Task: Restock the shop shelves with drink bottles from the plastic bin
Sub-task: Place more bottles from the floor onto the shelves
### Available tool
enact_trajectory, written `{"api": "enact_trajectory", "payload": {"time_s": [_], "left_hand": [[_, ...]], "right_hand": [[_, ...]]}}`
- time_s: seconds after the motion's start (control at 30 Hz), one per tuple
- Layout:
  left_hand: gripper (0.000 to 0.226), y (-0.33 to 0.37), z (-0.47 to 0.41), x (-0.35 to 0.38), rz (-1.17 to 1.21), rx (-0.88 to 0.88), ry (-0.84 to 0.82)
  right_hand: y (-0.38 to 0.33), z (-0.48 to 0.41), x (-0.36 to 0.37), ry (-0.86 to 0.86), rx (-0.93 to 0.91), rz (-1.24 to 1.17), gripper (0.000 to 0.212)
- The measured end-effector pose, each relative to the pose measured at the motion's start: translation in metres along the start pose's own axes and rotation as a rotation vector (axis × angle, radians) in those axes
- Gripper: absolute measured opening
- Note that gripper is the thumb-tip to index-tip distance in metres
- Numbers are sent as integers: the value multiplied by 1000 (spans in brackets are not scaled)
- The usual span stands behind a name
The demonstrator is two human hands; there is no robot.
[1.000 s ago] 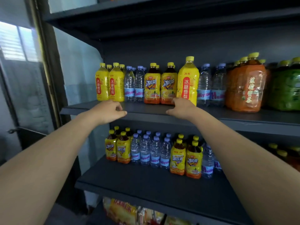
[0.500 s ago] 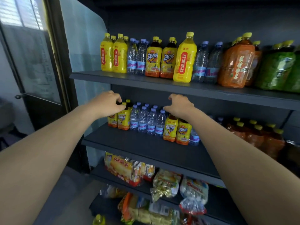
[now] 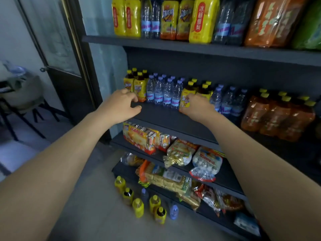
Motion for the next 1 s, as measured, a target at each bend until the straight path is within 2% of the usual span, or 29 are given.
{"api": "enact_trajectory", "payload": {"time_s": [0.2, 0.43, 0.5, 0.63, 0.8, 1.0], "left_hand": [[43, 21, 37, 67, 50, -95, -53], [42, 27, 64, 142, 76, -144, -90], [45, 21, 66, 164, 70, -149, -108], [49, 1, 62, 212, 42, -152, -189], [46, -33, 49, 272, 87, -122, -302], [44, -65, 40, 341, 86, -57, -317]], "right_hand": [[35, 34, 49, -105, -16, -10, 50], [65, 57, 124, -237, 15, 9, 44], [70, 56, 150, -276, 26, 22, 45], [74, 50, 200, -336, 64, 17, 63], [75, 37, 258, -392, 152, 30, 50], [83, 20, 347, -440, 215, 21, 55]]}}
Point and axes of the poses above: each hand's wrist, its own z-axis away from the middle knuckle, its own x-axis out of the palm, y = z × x, the point moved 8 cm from there along -z, towards the middle knuckle, and after that the axes turned 10 degrees about -y, right-handed, at the moved point
